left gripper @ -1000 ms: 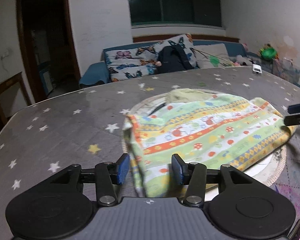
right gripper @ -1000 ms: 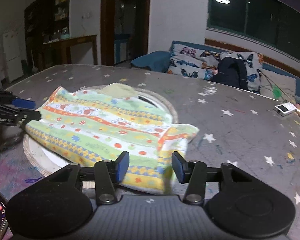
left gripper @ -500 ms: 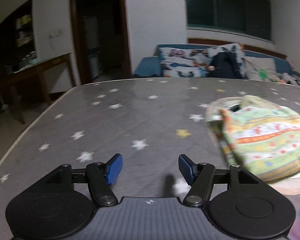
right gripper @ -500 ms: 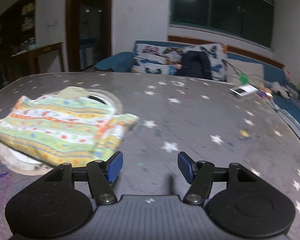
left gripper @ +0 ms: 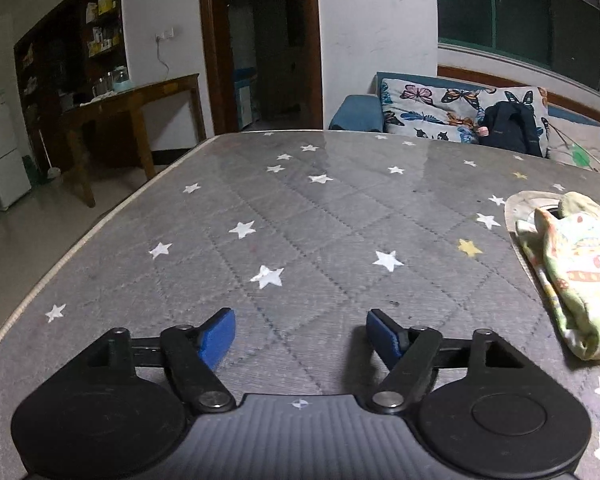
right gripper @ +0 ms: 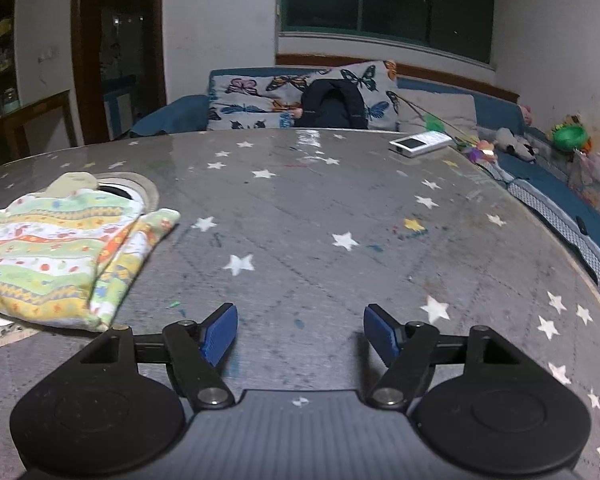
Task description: Fold clothes
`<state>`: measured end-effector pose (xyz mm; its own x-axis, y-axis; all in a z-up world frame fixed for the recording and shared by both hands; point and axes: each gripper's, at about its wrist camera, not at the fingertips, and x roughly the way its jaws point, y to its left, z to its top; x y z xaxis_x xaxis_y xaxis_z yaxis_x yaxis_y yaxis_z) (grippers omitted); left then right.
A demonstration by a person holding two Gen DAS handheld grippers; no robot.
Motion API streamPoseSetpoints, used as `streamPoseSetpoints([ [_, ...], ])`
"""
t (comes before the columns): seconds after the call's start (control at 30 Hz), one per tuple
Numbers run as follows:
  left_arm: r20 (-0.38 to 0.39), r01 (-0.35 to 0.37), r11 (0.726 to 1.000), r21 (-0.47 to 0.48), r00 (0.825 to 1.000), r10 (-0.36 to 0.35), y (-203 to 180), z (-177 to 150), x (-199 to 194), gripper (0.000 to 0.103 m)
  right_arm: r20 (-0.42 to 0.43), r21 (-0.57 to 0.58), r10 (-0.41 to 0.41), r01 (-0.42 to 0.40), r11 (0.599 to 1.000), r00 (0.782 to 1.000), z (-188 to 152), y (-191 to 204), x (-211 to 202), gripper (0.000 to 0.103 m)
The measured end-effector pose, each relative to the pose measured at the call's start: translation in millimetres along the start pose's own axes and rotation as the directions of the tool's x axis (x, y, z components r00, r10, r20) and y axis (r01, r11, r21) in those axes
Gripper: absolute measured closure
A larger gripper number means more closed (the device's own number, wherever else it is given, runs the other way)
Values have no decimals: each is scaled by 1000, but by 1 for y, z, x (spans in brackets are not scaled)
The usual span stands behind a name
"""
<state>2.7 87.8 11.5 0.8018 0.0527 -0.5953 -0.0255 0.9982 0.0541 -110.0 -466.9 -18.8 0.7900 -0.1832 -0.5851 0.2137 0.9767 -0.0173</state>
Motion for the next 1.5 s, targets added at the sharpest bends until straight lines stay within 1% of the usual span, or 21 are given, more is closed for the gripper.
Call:
streamPoseSetpoints([
  [0.07,-1,-7,1000,8,1000,7,0,0,-1,23,-5,9,-6,6,1000,1000,-1,-3,2,30],
  [0.23,-4,-9,1000,1,1000,9,0,1,0,21,-15,29,-18,19,999,1000,-5,-9,5,25],
  [0.3,-7,-11,1000,-5,1000,11,0,0,2,19,-15,34,-22,23,999,1000,-6,-11,6,22],
  [0.53,-15,-5,1000,-26,1000,5,4,1,5,17,-19,41,-29,30,999,999,-7,-12,6,17],
  [0.57,-16,-5,1000,-28,1000,4,4,1,5,17,-21,42,-29,30,999,999,-7,-12,7,15],
  [0.73,-26,1,999,-54,1000,-2,9,1,7,12,-26,42,-33,34,999,999,-6,-13,9,12],
  [0.9,-29,5,998,-61,1000,-7,11,1,7,11,-28,47,-35,36,998,999,-7,-14,9,11],
  [0.97,-31,5,998,-62,999,-7,11,1,7,7,-30,48,-36,38,998,999,-6,-14,9,9],
  [1.0,-33,4,998,-61,999,-6,11,1,8,7,-31,49,-33,34,998,999,-7,-14,10,6],
  [1.03,-33,4,998,-62,999,-7,11,1,8,7,-33,50,-29,31,998,999,-7,-14,10,5],
  [1.2,-35,3,998,-66,999,-6,9,-2,8,5,-36,47,-28,30,998,999,-7,-13,11,4],
  [1.3,-41,6,998,-67,999,-9,10,-2,9,0,-38,47,-30,32,998,999,-7,-13,12,3],
  [1.5,-44,7,998,-67,999,-10,10,-2,8,0,-43,51,-34,37,998,998,-7,-14,13,0],
])
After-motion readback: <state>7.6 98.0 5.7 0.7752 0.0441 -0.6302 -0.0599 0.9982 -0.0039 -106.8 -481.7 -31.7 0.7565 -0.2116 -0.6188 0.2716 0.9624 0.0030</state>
